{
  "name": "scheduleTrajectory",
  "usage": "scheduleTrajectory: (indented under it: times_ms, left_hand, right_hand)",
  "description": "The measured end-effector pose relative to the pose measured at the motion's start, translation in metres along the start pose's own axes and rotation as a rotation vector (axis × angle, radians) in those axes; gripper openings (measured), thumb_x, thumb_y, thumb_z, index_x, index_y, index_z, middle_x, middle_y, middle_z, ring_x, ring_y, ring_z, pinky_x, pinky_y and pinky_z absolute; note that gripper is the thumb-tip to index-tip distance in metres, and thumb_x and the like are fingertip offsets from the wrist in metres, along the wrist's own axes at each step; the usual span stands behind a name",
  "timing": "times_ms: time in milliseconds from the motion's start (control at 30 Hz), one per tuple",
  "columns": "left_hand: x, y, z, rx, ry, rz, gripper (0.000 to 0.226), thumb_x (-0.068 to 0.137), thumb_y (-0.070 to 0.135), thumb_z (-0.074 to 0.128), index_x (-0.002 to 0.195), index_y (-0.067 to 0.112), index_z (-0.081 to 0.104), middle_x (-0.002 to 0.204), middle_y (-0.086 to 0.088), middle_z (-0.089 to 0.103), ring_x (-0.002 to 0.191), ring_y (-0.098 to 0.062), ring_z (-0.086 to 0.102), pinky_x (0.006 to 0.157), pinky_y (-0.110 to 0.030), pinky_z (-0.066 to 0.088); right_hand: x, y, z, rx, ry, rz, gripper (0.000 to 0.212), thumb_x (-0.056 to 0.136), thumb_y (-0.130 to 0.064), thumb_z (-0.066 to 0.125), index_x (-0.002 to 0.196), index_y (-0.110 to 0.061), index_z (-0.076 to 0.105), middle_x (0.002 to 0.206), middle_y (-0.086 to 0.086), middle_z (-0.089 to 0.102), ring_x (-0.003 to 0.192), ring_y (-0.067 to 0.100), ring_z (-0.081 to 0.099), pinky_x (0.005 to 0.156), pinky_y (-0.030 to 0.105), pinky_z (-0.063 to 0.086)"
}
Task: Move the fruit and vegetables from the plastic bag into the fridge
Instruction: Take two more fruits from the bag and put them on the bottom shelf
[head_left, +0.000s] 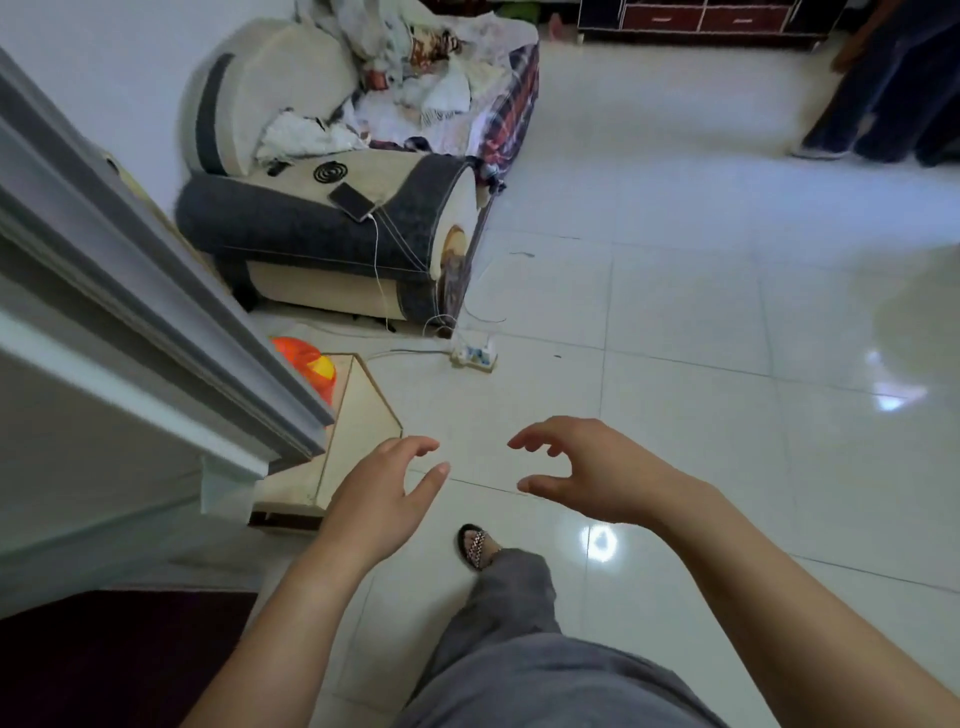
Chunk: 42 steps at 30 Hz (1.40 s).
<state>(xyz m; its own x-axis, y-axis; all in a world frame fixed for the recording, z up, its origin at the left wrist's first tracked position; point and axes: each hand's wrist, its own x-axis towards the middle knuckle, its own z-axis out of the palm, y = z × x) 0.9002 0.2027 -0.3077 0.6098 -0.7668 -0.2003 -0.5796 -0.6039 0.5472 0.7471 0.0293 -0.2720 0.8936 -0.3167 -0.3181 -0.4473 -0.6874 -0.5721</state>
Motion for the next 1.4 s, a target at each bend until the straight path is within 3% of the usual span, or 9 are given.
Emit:
scheduleTrajectory:
  times_ms: [300, 500, 633, 733, 867, 1033, 1400]
  left_hand:
    - [0.180, 0.003, -0.066, -0.101, 0.092, -0.056, 0.037, 0.091, 0.040, 0.052, 0.124, 0.024, 0.053, 0.123, 0.003, 0.055, 0.110, -0.013, 0.052, 0.094, -0.033, 0.043]
    - [0.235, -0.017, -0.098, -0.095, 0.148, -0.135, 0.040, 0.091, 0.041, 0.051, 0.126, 0.022, 0.052, 0.126, 0.003, 0.054, 0.115, -0.012, 0.051, 0.097, -0.029, 0.041]
    - [0.245, -0.046, -0.101, -0.168, 0.191, -0.300, 0.039, 0.090, 0.041, 0.054, 0.124, 0.021, 0.053, 0.123, 0.002, 0.055, 0.116, -0.012, 0.052, 0.098, -0.031, 0.042]
    - [0.250, -0.066, -0.105, -0.162, 0.273, -0.444, 0.037, 0.089, 0.039, 0.056, 0.122, 0.022, 0.056, 0.120, 0.003, 0.057, 0.113, -0.013, 0.054, 0.093, -0.025, 0.042]
    - [0.263, -0.085, -0.107, -0.207, 0.326, -0.643, 0.034, 0.088, 0.037, 0.058, 0.118, 0.021, 0.058, 0.118, 0.001, 0.060, 0.110, -0.016, 0.055, 0.091, -0.030, 0.044]
    - [0.288, -0.093, -0.112, -0.291, 0.408, -0.982, 0.034, 0.090, 0.037, 0.053, 0.119, 0.021, 0.056, 0.120, -0.001, 0.058, 0.108, -0.020, 0.055, 0.078, -0.025, 0.036]
    - [0.316, -0.109, -0.104, -0.429, 0.593, -1.242, 0.039, 0.092, 0.039, 0.052, 0.129, 0.025, 0.049, 0.132, 0.001, 0.049, 0.110, -0.014, 0.053, 0.083, -0.025, 0.043]
  right_hand:
    - [0.166, 0.007, -0.096, -0.104, 0.005, -0.023, 0.042, 0.085, -0.044, 0.060, 0.125, -0.034, 0.050, 0.122, -0.011, 0.055, 0.106, 0.007, 0.051, 0.086, 0.019, 0.038]
    - [0.252, -0.004, -0.115, -0.072, -0.026, -0.137, 0.040, 0.085, -0.044, 0.061, 0.122, -0.033, 0.052, 0.119, -0.014, 0.056, 0.098, 0.003, 0.051, 0.081, 0.015, 0.040]
    - [0.317, -0.016, -0.112, -0.090, -0.166, -0.257, 0.040, 0.085, -0.045, 0.060, 0.122, -0.033, 0.052, 0.119, -0.012, 0.056, 0.098, 0.005, 0.052, 0.083, 0.018, 0.042]
    - [0.371, -0.033, -0.110, -0.110, -0.277, -0.374, 0.040, 0.085, -0.044, 0.060, 0.122, -0.033, 0.052, 0.120, -0.011, 0.056, 0.100, 0.007, 0.053, 0.087, 0.023, 0.046]
    - [0.447, -0.057, -0.112, -0.145, -0.429, -0.540, 0.039, 0.086, -0.040, 0.061, 0.123, -0.029, 0.053, 0.120, -0.007, 0.056, 0.101, 0.009, 0.053, 0.083, 0.019, 0.042]
    - [0.529, -0.075, -0.119, -0.242, -0.573, -0.737, 0.038, 0.087, -0.038, 0.061, 0.122, -0.026, 0.055, 0.122, -0.007, 0.056, 0.104, 0.007, 0.052, 0.079, 0.012, 0.033]
    - [0.609, -0.113, -0.074, -0.336, -0.799, -0.908, 0.039, 0.087, -0.038, 0.060, 0.124, -0.028, 0.052, 0.124, -0.007, 0.053, 0.108, 0.006, 0.049, 0.085, 0.013, 0.034]
